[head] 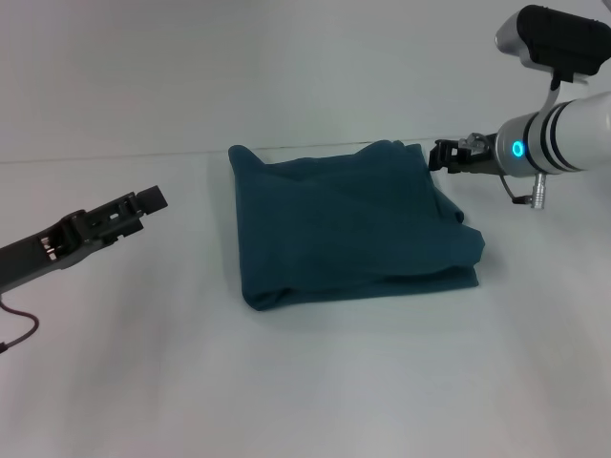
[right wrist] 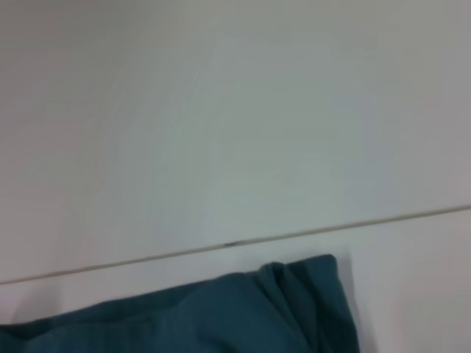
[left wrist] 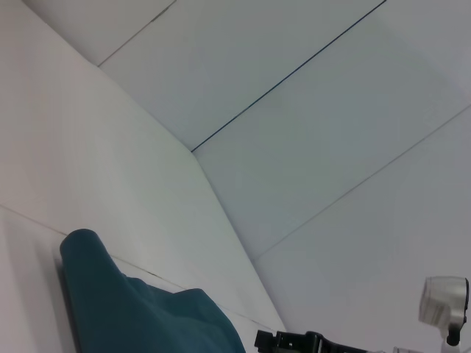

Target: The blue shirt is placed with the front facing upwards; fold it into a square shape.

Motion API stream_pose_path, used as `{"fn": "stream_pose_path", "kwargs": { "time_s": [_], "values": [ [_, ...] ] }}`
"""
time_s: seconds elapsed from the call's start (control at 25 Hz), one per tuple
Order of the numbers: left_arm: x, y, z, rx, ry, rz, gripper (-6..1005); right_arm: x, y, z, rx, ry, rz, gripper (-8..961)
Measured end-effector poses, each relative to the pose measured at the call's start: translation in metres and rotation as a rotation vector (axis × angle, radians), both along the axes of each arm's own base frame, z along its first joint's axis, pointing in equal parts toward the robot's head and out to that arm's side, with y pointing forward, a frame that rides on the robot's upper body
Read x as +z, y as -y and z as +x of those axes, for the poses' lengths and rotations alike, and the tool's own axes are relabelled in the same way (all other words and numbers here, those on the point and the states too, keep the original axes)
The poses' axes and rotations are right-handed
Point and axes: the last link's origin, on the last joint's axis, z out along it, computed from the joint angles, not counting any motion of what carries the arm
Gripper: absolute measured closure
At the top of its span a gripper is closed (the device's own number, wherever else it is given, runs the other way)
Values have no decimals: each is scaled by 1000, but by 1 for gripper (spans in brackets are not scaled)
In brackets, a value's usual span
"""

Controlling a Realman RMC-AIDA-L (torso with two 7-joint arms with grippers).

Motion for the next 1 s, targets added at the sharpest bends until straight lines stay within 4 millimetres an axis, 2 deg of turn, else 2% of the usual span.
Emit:
{"fn": "stream_pose_path", "kwargs": {
  "time_s": [0.56, 0.76, 0.88, 1.0],
  "values": [
    [-6, -3, 2, -7, -3, 1, 66, -12, 8, -2, -27, -64, -46, 677],
    [-6, -3, 2, -11, -4, 4, 66, -14, 10, -1, -34, -69, -52, 566],
    [-7, -4, 3, -15, -5, 6, 67, -15, 10, 0, -37, -71, -50, 428],
    [-9, -6, 4, -13, -6, 6, 67, -15, 10, 0, -37, -73, -39, 433]
  ]
}}
